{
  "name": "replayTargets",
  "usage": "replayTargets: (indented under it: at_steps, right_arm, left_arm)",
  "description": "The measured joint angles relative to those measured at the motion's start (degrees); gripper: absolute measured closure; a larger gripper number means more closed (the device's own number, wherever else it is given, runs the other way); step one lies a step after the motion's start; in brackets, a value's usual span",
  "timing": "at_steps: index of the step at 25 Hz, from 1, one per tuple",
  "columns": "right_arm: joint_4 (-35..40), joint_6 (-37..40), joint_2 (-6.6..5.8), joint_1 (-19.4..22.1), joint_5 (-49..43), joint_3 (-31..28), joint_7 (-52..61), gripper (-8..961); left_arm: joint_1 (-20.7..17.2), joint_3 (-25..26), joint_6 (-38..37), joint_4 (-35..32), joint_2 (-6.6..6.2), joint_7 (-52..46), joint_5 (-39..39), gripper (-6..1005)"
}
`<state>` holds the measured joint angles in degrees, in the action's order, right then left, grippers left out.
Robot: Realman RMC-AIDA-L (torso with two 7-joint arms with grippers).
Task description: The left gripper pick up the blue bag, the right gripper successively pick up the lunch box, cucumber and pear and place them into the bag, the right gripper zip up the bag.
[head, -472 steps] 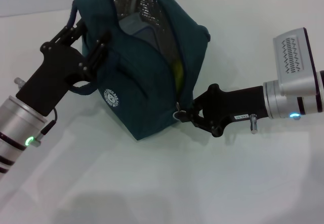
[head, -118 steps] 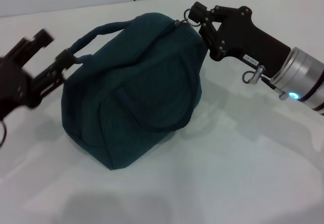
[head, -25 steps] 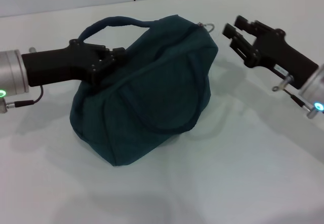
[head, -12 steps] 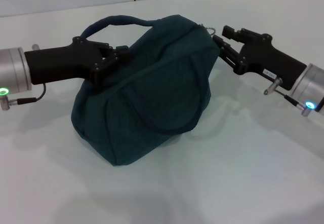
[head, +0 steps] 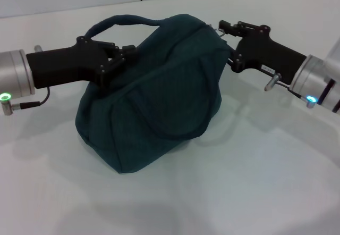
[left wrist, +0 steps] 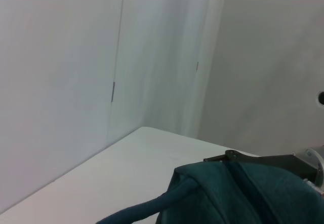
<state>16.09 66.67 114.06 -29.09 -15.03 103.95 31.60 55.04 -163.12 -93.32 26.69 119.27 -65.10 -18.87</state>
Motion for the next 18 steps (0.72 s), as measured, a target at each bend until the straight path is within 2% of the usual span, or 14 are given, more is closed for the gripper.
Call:
replayTargets:
  at_steps: [6, 12, 17, 18]
  right_arm:
    - [2.15, -0.14, 0.61, 0.06, -1.17, 0.18, -1.79, 635]
    - [2.56, 0.54, 1.42, 2.06, -1.41, -2.08, -4.27, 654]
    - [2.43, 0.00, 1.88, 3.14, -0.12, -3.70, -5.39, 858]
    - [2.24, -0.26, 1.93, 3.33, 0.65, -3.72, -5.25, 873]
  left_arm:
    - [-0.03, 0.00, 0.12, -0.13, -0.06, 0.12, -0.06, 963]
    - [-0.03, 0.00, 0.46, -0.11, -0.03, 0.14, -0.54, 965]
    - [-0.28, 0.00, 0.72, -0.15, 0.07, 0.08, -1.71, 967]
    - [-0.36, 0.00, 0.79, -0.15, 0.07, -0.07, -1.92, 967]
